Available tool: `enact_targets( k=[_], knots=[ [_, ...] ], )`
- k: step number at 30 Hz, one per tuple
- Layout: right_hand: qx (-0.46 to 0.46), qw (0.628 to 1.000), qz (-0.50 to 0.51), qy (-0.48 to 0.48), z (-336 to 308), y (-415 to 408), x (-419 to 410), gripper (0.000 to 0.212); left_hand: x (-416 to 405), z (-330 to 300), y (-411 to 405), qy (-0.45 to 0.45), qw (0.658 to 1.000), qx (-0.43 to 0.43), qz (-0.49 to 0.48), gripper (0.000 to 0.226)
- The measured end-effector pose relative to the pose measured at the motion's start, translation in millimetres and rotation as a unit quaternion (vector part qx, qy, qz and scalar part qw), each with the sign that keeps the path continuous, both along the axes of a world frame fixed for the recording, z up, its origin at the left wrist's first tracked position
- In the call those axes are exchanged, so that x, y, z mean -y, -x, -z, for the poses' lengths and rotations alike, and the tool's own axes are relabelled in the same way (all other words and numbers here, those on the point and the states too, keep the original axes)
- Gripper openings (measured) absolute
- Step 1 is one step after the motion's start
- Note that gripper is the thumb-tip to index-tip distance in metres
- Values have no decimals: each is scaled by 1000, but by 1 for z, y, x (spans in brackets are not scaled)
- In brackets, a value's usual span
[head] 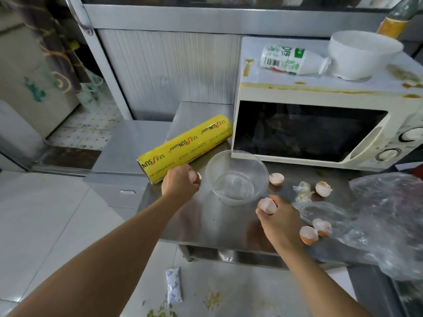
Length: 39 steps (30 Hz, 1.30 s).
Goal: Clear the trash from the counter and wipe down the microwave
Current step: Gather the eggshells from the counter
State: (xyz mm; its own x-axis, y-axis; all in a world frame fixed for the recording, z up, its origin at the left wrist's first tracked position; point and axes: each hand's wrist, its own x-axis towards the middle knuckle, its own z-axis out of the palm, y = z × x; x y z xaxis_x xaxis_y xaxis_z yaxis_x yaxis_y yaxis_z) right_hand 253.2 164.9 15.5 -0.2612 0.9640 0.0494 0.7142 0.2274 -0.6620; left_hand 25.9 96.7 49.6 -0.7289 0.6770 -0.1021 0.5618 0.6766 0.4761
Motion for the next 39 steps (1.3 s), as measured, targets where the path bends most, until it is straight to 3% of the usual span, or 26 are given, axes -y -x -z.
enact_targets(
  k=[12,16,22,32,39],
  knots=[
    [-27,996,82,-19,-18,19,0,17,-37,24,41,75,994,-13,75,21],
    [14,995,100,-19,-12,18,6,21,-34,36,43,111,988,-6,104,20],
    [27,990,137,-12,-23,14,14,24,-30,32,41,85,990,-15,112,27],
    [-20,987,161,-7,-40,-13,-3,16,-25,-32,18,-26,995,-16,97,34],
    [-57,986,157,16,-52,-37,-29,24,-42,-60,-33,-20,994,-26,105,36]
  ],
)
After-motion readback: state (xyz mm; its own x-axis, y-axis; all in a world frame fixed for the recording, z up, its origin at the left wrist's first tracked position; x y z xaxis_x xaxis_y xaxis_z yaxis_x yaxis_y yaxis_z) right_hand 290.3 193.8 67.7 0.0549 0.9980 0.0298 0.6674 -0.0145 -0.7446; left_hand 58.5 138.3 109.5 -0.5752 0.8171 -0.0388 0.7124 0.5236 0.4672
